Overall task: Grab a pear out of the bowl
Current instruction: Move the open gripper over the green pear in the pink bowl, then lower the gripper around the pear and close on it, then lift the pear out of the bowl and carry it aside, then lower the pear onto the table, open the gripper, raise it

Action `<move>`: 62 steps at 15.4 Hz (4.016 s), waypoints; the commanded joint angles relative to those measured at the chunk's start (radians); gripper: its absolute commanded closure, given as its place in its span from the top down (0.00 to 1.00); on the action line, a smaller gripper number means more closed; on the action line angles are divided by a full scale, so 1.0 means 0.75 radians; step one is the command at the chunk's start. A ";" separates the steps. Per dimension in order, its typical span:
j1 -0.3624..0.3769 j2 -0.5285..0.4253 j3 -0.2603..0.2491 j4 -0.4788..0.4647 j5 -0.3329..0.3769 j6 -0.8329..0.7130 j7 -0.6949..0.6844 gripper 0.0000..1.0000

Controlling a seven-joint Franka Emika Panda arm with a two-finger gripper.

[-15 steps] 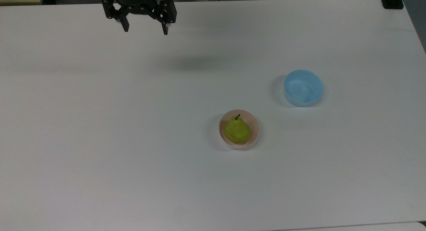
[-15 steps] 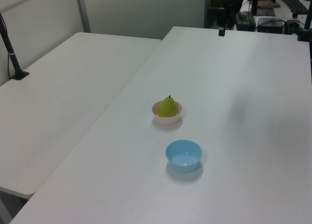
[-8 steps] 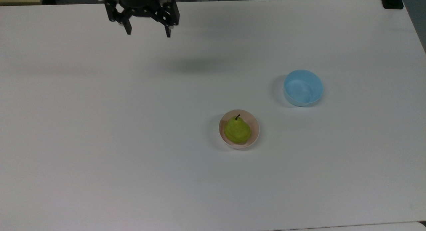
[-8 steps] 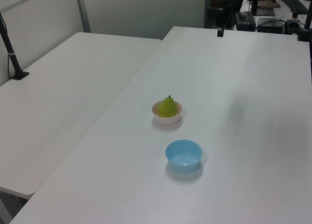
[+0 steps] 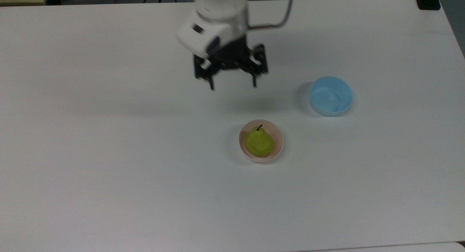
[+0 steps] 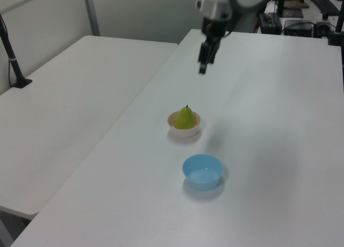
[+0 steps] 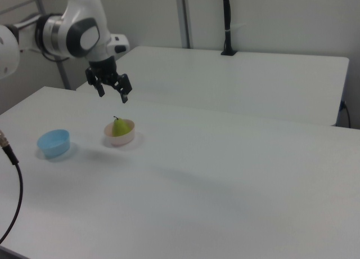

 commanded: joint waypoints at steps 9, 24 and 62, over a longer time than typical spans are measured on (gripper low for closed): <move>0.158 0.327 -0.035 0.042 -0.091 0.311 0.086 0.95; 0.158 0.403 -0.030 0.038 -0.185 0.405 0.088 0.56; -0.282 0.121 -0.014 -0.085 -0.357 0.111 -0.114 1.00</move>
